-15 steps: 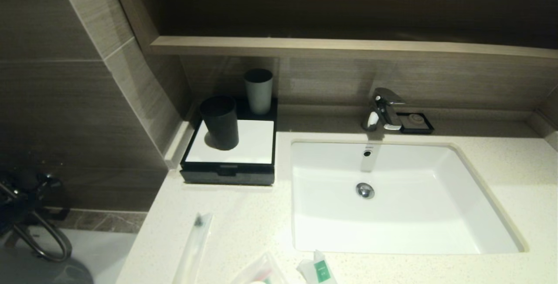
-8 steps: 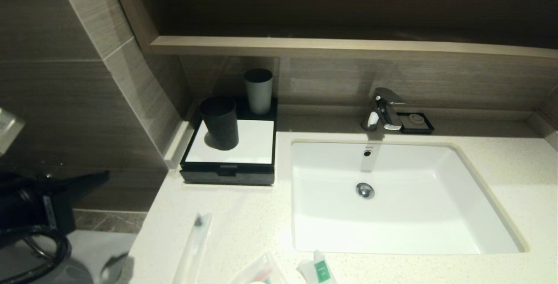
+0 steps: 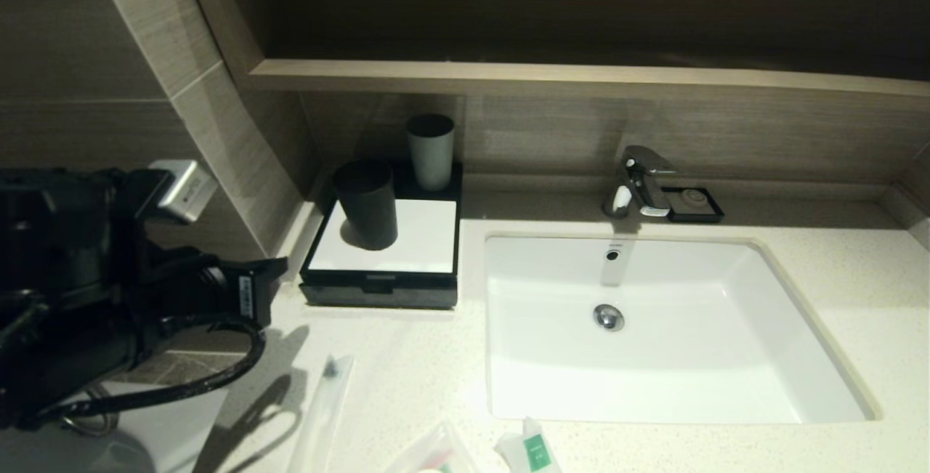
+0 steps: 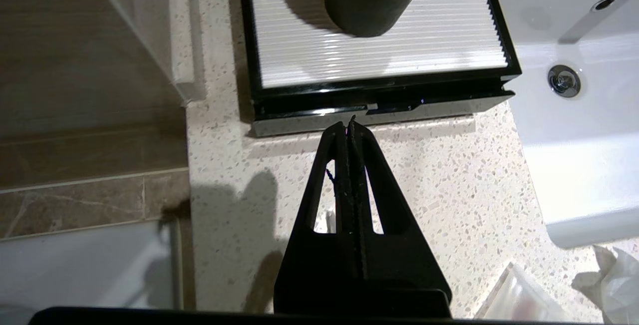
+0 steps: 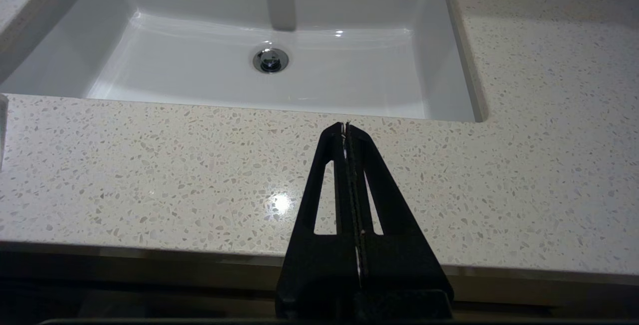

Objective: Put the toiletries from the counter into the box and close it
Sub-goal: Pick up the cup

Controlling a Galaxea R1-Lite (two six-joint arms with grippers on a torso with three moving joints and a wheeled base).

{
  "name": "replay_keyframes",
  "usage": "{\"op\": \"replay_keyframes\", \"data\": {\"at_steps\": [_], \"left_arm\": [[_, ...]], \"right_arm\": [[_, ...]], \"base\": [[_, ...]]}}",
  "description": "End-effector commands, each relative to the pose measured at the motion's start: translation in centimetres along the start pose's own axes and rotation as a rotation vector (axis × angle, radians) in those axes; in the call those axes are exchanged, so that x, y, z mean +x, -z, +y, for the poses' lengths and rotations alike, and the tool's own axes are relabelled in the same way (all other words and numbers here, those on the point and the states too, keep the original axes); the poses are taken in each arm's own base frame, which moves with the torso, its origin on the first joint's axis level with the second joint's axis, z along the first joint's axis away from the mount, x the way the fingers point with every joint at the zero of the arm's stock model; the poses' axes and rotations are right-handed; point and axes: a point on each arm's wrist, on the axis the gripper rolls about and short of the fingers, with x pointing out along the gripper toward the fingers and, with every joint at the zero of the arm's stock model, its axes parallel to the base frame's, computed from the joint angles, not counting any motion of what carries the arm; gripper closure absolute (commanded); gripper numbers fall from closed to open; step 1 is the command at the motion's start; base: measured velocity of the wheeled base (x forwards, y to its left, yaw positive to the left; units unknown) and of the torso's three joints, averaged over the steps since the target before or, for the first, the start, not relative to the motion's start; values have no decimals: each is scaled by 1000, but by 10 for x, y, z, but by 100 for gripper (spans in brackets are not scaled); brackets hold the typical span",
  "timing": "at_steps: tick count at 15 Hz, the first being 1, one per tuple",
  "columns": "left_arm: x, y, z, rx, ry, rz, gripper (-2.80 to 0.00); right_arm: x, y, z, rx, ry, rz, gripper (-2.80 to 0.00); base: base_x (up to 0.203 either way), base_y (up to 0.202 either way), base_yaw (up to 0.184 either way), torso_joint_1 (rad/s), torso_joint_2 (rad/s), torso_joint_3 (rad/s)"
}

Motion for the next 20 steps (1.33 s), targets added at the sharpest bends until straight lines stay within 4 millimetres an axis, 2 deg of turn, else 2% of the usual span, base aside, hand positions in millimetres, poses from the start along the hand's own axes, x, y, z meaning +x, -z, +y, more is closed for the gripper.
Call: {"op": "replay_keyframes", "data": {"at_steps": [1, 8, 18, 19, 20], "left_arm": [[26, -3, -10, 11, -4, 36, 0], [60, -11, -19, 15, -19, -4, 0], [60, -9, -22, 17, -25, -3, 0], [59, -9, -22, 18, -22, -1, -280], [59, -9, -22, 17, -20, -4, -280]], "right_arm": [[0, 0, 0, -1, 0, 0, 0], [0, 0, 0, -1, 0, 0, 0], [0, 0, 0, -1, -1, 1, 0], [0, 0, 0, -1, -1, 2, 0], [0, 0, 0, -1, 0, 0, 0]], "base": [[0, 0, 0, 0, 0, 0], [0, 0, 0, 0, 0, 0], [0, 0, 0, 0, 0, 0], [0, 0, 0, 0, 0, 0], [0, 0, 0, 0, 0, 0]]}}
